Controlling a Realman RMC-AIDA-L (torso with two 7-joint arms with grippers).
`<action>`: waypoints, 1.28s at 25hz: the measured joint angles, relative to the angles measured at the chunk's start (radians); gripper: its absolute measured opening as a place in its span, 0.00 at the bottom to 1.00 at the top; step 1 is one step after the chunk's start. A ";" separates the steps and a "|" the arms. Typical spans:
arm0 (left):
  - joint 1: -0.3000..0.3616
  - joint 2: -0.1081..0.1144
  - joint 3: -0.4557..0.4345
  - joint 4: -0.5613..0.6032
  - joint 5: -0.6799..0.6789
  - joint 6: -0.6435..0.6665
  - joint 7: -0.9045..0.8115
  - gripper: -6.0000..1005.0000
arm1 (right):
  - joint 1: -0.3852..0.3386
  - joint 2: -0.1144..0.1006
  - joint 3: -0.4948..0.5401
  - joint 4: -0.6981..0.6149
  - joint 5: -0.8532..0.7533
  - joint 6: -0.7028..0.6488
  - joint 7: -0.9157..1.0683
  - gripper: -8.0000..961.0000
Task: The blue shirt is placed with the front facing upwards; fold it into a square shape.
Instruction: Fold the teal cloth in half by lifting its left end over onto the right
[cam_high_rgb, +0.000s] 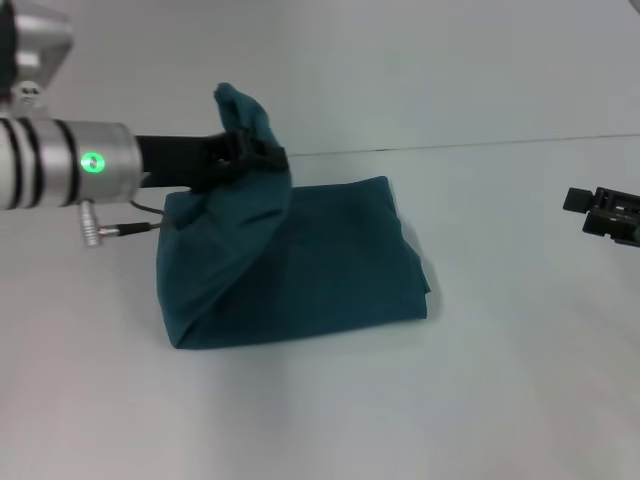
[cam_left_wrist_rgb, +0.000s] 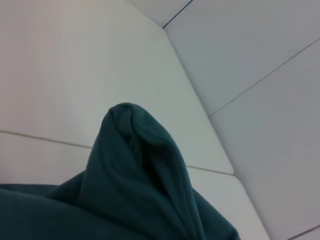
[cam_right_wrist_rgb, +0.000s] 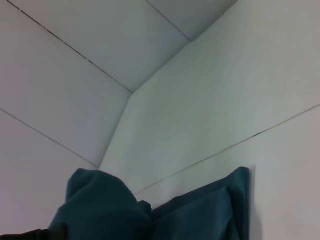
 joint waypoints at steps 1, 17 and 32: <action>-0.010 -0.004 0.016 -0.018 -0.001 -0.024 0.001 0.14 | -0.001 0.000 0.000 0.000 0.000 0.000 0.000 0.90; -0.071 -0.036 0.091 -0.132 -0.040 -0.188 0.027 0.19 | -0.003 0.000 0.004 0.012 0.000 0.000 0.000 0.90; -0.141 -0.036 0.109 -0.256 -0.046 -0.240 0.078 0.24 | -0.007 -0.001 0.001 0.012 0.000 0.004 -0.002 0.90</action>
